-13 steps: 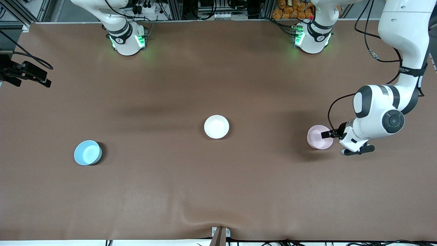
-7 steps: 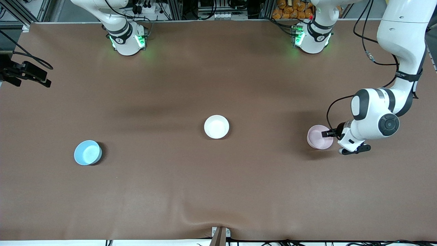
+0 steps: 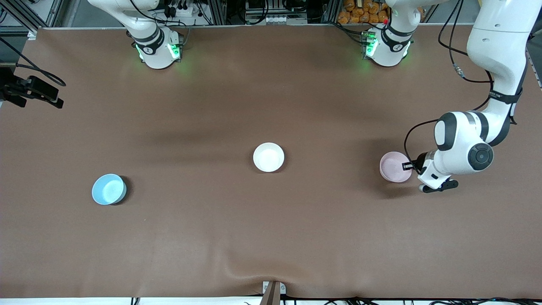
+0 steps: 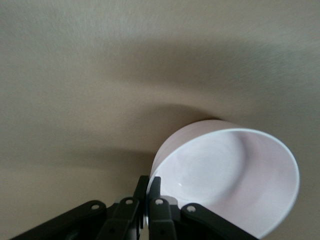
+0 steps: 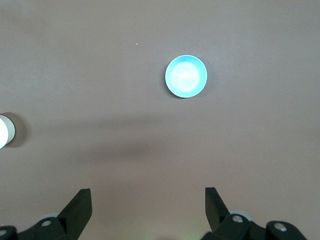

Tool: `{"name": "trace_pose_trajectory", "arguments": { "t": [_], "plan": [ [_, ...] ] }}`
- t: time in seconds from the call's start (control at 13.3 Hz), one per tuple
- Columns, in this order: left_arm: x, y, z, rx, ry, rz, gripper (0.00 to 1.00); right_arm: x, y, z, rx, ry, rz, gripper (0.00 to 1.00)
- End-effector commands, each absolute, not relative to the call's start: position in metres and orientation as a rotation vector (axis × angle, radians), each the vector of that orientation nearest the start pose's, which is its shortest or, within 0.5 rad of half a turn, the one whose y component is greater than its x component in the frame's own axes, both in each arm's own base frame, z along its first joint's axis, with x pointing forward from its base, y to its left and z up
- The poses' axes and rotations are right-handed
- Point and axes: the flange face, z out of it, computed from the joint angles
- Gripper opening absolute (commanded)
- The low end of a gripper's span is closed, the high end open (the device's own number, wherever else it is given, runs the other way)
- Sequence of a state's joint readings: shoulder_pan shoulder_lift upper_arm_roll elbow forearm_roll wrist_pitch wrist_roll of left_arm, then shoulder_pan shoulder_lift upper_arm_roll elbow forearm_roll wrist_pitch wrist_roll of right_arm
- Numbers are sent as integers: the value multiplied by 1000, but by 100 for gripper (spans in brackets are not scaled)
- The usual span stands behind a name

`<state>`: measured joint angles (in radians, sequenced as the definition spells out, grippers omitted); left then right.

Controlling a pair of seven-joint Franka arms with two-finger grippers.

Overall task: Stack pink and blue bowls on white bowl
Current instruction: 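Carry the pink bowl with the left gripper over the white bowl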

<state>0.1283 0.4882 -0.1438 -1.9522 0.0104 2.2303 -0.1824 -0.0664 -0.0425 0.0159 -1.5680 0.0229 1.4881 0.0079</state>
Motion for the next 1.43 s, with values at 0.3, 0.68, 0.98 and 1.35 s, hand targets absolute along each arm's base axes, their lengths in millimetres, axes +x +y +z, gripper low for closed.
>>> {"name": "trace_pose_trajectory", "arguments": {
  "t": [0.3,0.68,0.98,1.35],
  "plan": [
    [589,-100,280,-3229,-263,338,0,527,-25,645,-3116,98,40,100],
    [579,-196,298,-3272,-417,405,0,533,-28,650,-3118,105,9,100],
    [559,-324,311,-3307,-388,426,0,544,-35,634,-3115,111,58,100],
    [540,-436,290,-3322,-494,452,0,568,-41,598,-3112,114,149,100]
  ]
}}
